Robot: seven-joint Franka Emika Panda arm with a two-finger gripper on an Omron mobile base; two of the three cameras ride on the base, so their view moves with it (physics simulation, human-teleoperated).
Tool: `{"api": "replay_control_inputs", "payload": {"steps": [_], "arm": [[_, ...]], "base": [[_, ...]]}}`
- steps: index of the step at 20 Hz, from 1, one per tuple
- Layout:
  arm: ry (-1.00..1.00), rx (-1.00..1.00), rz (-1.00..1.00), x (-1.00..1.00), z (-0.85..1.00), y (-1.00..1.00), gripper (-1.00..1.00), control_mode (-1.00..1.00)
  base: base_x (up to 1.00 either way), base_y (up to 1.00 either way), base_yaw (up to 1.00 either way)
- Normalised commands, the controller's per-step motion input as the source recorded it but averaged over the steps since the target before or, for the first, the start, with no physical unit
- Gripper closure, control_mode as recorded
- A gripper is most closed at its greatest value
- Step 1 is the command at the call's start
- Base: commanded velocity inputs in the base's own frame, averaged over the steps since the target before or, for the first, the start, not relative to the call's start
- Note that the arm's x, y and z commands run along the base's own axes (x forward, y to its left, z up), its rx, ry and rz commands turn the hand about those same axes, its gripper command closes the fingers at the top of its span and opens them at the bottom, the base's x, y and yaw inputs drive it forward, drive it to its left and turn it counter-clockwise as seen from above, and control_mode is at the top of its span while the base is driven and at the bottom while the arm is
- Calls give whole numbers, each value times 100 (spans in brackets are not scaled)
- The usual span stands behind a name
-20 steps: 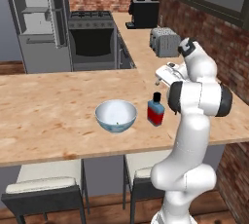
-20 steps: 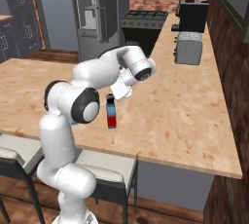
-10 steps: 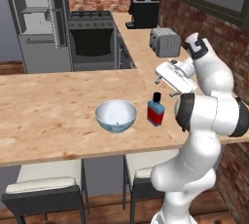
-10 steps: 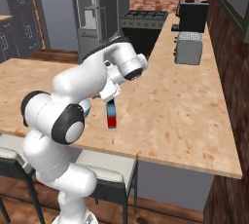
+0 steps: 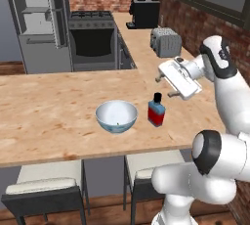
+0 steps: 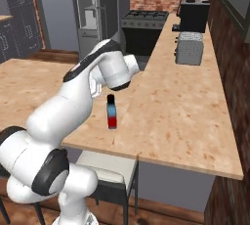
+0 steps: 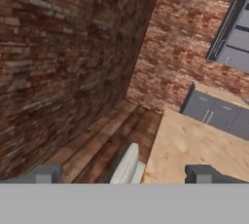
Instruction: There is a bowl on the dining counter. Grab a lemon wedge from the fridge and place it in the bowl. Then get the liquor bottle and glass cup from the cabinet and place them next to the bowl.
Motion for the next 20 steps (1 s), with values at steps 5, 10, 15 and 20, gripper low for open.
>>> {"api": "replay_control_inputs", "payload": {"steps": [5, 10, 15, 20], "arm": [[17, 0, -41, -46, 32, 33, -100, -100], [27, 0, -43, -33, 34, 33, -100, -100], [37, 0, -45, -17, 35, 28, -100, -100], [43, 0, -47, -15, 34, 19, -100, -100]], "base": [[0, 0, 0], [0, 0, 0], [0, 0, 0], [0, 0, 0]]}}
